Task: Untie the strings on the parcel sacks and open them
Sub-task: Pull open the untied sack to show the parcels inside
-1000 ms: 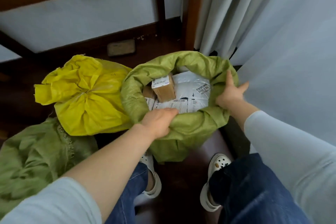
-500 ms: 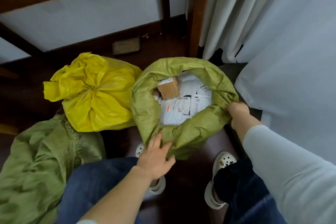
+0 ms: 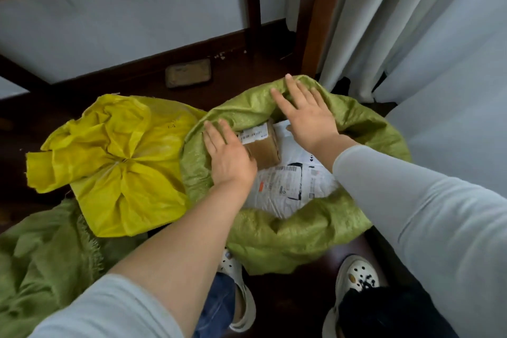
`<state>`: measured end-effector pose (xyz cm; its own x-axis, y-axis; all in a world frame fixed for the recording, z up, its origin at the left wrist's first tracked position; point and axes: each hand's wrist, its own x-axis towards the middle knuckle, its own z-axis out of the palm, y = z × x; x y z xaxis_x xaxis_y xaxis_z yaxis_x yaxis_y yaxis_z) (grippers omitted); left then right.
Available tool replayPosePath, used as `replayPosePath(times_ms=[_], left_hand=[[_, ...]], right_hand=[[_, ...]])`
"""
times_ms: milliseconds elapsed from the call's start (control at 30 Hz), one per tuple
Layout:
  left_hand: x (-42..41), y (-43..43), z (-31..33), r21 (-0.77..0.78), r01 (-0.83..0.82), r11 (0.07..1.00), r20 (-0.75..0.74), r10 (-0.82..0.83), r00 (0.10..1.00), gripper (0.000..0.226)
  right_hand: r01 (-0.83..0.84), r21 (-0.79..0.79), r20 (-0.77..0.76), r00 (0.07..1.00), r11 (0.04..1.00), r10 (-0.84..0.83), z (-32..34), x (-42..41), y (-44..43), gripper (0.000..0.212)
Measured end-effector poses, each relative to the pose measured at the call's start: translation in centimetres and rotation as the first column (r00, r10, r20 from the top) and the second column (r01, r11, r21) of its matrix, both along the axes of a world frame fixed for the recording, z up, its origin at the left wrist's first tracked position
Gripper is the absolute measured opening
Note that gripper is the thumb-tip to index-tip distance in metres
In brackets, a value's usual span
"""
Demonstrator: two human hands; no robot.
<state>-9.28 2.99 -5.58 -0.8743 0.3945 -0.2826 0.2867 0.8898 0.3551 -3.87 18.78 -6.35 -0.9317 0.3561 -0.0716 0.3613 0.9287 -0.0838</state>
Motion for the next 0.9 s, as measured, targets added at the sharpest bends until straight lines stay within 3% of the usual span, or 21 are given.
replayPosePath(times_ms=[100,233,300,367,433,600,667,700,767,833,900], left_hand=[[-1.5,0.4,-1.3,-0.076,-0.01,0.997,-0.027,0.008,1.0,0.095],[-2.7,0.7,-2.2,-0.123,-0.012,0.992,-0.019,0.01,1.0,0.087],[-3.1,0.9,-2.6,-0.122,-0.013,0.992,-0.043,0.008,0.999,0.081],[-3.5,0.9,-2.9,-0.12,-0.002,0.993,-0.081,-0.008,0.997,0.08],[-3.9,1.0,-3.1,-0.114,0.019,0.993,-0.093,-0.029,0.995,0.081],[-4.7,1.5,-3.6,-0.257,0.139,0.956,-0.113,-0.172,0.979,0.052],[-4.8,2.0,-3.1,-0.114,0.112,0.987,-0.005,-0.113,0.994,0.05],[-4.9,2.2,-2.7,0.009,0.048,0.999,0.085,-0.048,0.995,0.048],[-5.5,2.7,-2.5,0.169,-0.16,0.973,0.265,0.111,0.958,0.046],[-6.0,3.0,-3.0,0.217,-0.394,0.893,0.404,0.286,0.869,0.047],[-5.6,3.2,-3.5,0.196,-0.565,0.801,0.505,0.412,0.758,0.048]], right_hand=[[0.015,0.013,0.019,1.0,1.0,-0.015,-1.1,-2.4,1.0,0.073],[0.054,-0.015,0.05,0.997,0.998,-0.053,-2.4,-4.0,1.6,0.045],[0.143,-0.179,0.055,0.989,0.973,-0.135,-2.3,-4.4,1.5,0.038],[0.246,-0.5,0.053,0.966,0.83,-0.254,-1.8,-4.5,1.5,0.032],[0.293,-0.682,0.054,0.934,0.67,-0.354,-1.2,-4.4,1.9,0.029],[0.465,-0.798,0.253,0.836,0.383,-0.487,0.0,-4.3,4.9,0.033],[0.477,-0.809,0.26,0.815,0.344,-0.518,0.1,-3.7,5.9,0.034],[0.453,-0.797,0.212,0.829,0.399,-0.517,0.2,-3.5,6.2,0.034],[0.404,-0.669,0.12,0.887,0.624,-0.446,0.4,-2.7,6.4,0.036],[0.354,-0.39,0.021,0.927,0.85,-0.376,0.7,-1.4,5.8,0.04],[0.252,-0.112,-0.193,0.943,0.961,-0.27,0.7,0.6,5.0,0.04]])
